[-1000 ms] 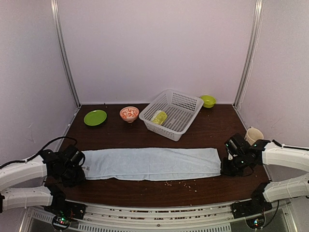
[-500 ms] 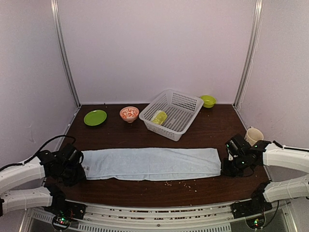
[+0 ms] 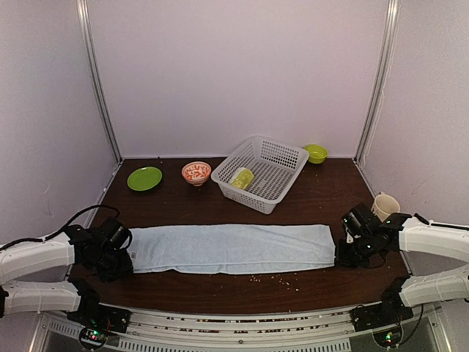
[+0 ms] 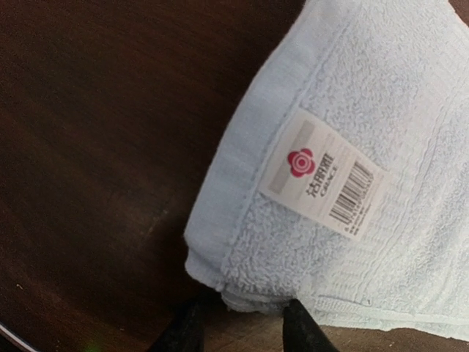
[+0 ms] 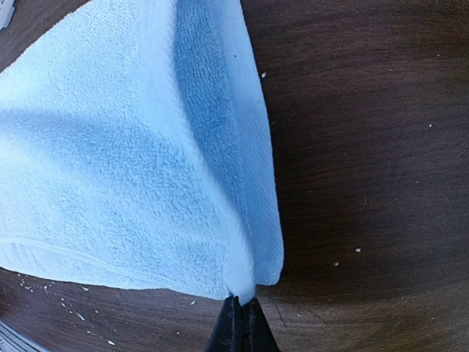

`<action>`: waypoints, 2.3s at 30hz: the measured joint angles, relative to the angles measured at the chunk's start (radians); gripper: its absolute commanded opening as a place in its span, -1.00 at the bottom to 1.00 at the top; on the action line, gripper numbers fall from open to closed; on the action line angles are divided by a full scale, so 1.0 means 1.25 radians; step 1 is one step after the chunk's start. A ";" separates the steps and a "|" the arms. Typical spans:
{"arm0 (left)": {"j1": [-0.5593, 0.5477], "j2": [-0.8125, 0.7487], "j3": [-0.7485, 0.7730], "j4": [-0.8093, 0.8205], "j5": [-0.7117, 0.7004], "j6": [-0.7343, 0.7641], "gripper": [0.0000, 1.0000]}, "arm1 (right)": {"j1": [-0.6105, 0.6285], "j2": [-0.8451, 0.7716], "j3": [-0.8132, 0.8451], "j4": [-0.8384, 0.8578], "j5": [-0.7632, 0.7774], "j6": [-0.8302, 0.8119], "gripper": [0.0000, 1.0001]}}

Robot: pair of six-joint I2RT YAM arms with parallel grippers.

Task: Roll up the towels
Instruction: Smooth out the towel at the center of the board.

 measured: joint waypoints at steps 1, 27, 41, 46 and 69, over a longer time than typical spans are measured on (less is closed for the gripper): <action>0.000 0.004 0.003 0.002 0.000 0.001 -0.21 | 0.000 0.000 0.000 0.000 0.000 0.000 -1.00; 0.016 0.046 0.007 0.042 -0.003 0.017 -0.88 | 0.000 -0.002 -0.001 0.007 -0.009 0.000 -1.00; 0.036 0.073 0.012 0.075 -0.005 0.031 -1.00 | -0.027 -0.059 -0.001 -0.005 0.023 0.004 -1.00; 0.050 0.067 0.012 0.078 0.004 0.031 -1.00 | -0.067 -0.092 -0.002 -0.021 0.034 0.007 -1.00; 0.058 -0.014 0.004 0.057 0.063 0.087 0.15 | -0.120 -0.157 -0.057 -0.059 -0.009 0.032 -1.00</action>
